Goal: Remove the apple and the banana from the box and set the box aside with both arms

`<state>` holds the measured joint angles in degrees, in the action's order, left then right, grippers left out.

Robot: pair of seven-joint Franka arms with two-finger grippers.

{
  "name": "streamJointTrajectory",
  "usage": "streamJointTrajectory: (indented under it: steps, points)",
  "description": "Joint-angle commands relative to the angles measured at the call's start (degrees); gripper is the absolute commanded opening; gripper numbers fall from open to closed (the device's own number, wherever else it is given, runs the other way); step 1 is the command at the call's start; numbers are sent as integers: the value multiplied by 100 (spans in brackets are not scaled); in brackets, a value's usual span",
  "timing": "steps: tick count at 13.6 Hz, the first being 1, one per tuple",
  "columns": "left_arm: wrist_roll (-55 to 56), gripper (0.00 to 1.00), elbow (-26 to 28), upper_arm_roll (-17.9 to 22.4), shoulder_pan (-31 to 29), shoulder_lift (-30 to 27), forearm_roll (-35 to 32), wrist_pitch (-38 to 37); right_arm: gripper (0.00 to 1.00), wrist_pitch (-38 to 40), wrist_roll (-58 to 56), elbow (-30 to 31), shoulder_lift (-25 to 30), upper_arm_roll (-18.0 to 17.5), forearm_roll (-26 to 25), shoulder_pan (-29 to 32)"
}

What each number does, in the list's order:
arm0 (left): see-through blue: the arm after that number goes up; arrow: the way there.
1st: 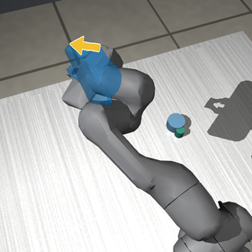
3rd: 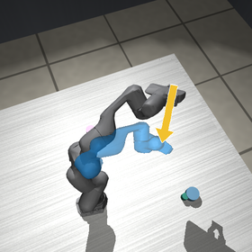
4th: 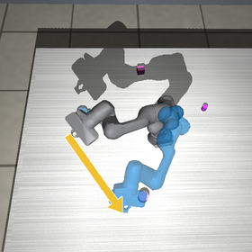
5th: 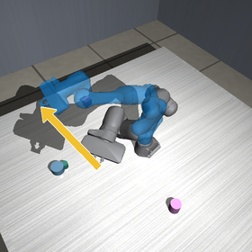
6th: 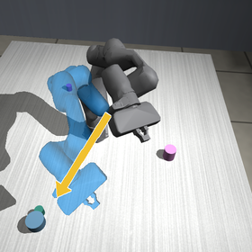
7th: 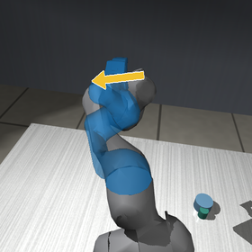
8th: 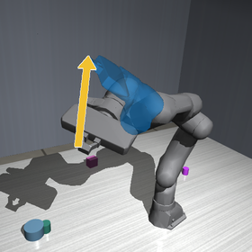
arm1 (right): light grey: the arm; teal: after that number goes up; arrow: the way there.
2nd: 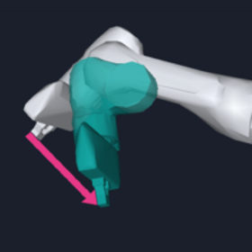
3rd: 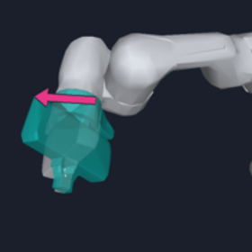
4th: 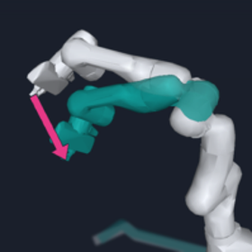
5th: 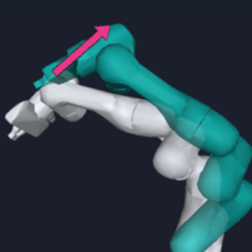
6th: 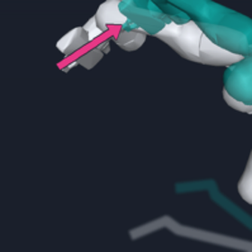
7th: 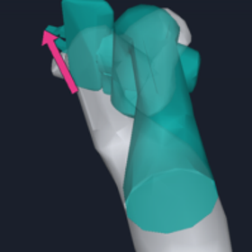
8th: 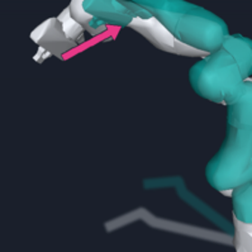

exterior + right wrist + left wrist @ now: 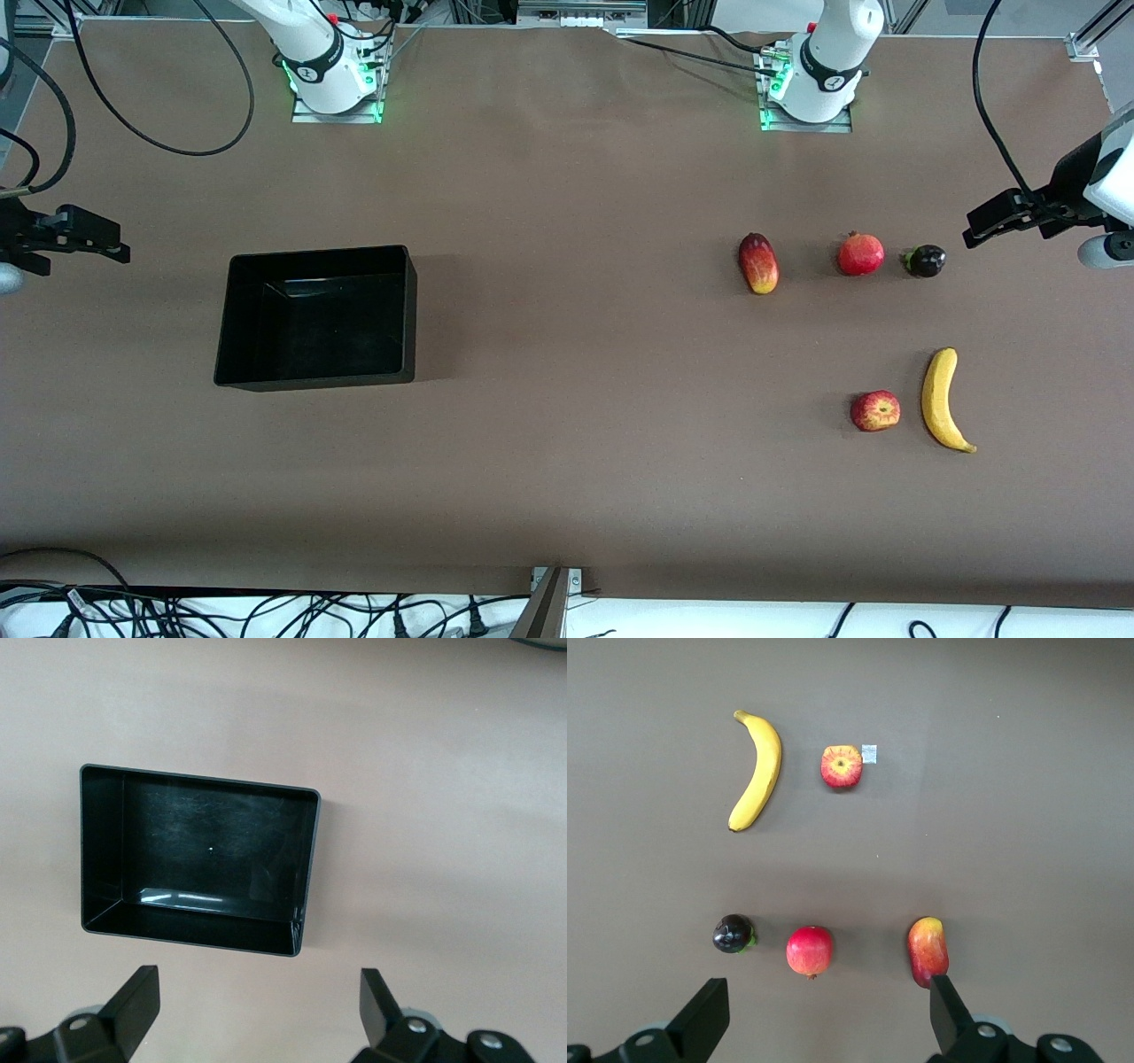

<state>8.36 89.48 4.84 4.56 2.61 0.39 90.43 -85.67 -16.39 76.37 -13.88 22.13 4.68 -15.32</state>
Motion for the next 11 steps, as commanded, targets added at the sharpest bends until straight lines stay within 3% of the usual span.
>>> streamJointTrajectory:
  steps: [1, 4, 6, 8, 10, 11]
  points:
    - [7, 100, 122, -97, -69, -129, -92, -17, 100, 305, -66, -201, -53, 2, -55, -59]
    - [16, 100, 122, -97, -69, -103, -66, 1, 100, 235, -40, 78, 209, -15, -133, -331]
    - [121, 100, 113, -97, -69, -103, -65, 1, 100, 164, 101, 282, 491, -584, -265, 306]
    - [183, 100, 113, -97, -69, -103, -57, 1, 100, 33, 101, 588, 719, -1374, -300, 1184]
    - [183, 100, 113, -97, -69, -103, -57, 1, 100, -632, 92, 1657, 1481, -2175, -370, 2073]
    - [183, 100, 113, -97, -69, -94, -57, 9, 100, -731, 84, 1923, 1685, -2343, -458, 2294]
